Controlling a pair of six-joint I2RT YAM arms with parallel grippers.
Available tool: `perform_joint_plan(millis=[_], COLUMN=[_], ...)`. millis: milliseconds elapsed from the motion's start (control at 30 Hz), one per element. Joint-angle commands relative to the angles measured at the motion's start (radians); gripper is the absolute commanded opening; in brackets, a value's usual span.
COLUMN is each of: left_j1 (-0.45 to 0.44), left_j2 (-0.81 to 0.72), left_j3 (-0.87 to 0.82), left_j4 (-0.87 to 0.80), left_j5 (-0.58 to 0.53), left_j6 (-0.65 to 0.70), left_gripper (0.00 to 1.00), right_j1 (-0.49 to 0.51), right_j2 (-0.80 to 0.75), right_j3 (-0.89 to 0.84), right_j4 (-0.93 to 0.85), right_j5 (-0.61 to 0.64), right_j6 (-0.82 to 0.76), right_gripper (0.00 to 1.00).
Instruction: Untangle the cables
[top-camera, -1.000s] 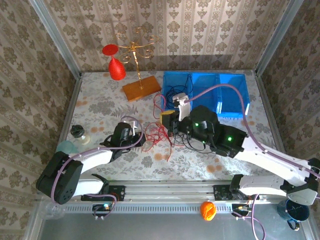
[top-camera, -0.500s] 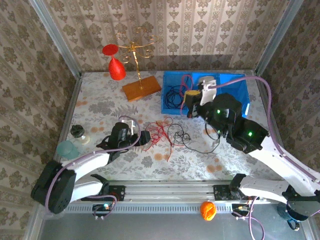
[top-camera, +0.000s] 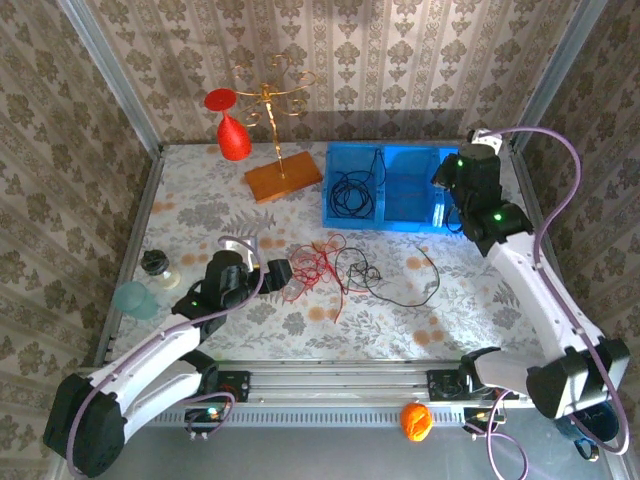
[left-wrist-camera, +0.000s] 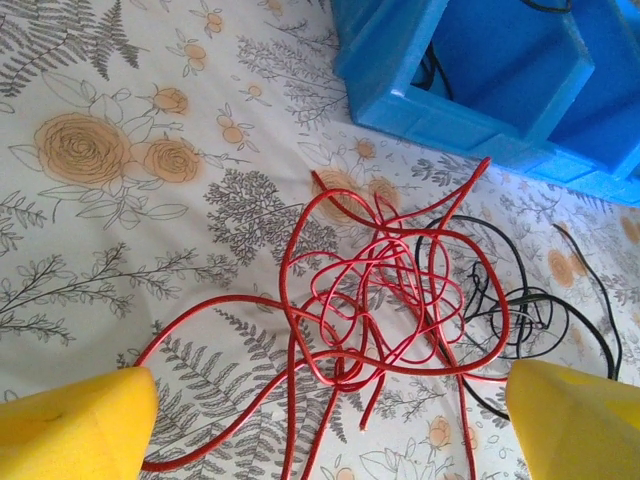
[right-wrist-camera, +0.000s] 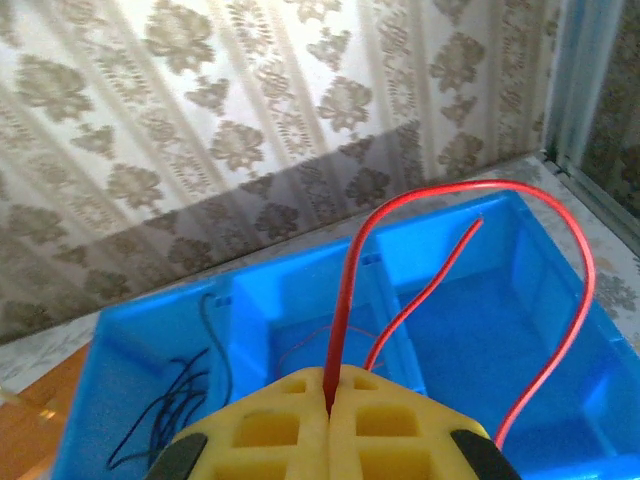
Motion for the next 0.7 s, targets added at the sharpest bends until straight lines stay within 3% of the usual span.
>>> perform_joint_plan(millis=[0, 400, 467, 667], left_j1=[-0.004, -0.004, -0.004, -0.004], left_j2=[-0.016, -0.037, -0.036, -0.042], left_j3=[-0.019, -0.018, -0.014, 0.009], left_j4=[-0.033, -0.048, -0.055, -0.077], left_j5=[-0.015, -0.017, -0.016, -0.006], left_j6=[-0.005, -0.004, -0.001, 0.009], left_gripper=[0.91, 0.91, 0.91, 0.91], right_j1=[-0.065, -0.163, -0.169, -0.171], right_j2=[0.057, 0.313, 0.331, 0.313], right_j3=[0.000, 0.074, 0.074, 0.084], right_j4=[0.065, 0.061, 0.061, 0.049], right_j5=[-0.010, -0.113, -0.113, -0.116], right_j6=[0.046, 0.030, 0.029, 0.028], right_gripper=[0.00, 0.01, 0.13, 0.30])
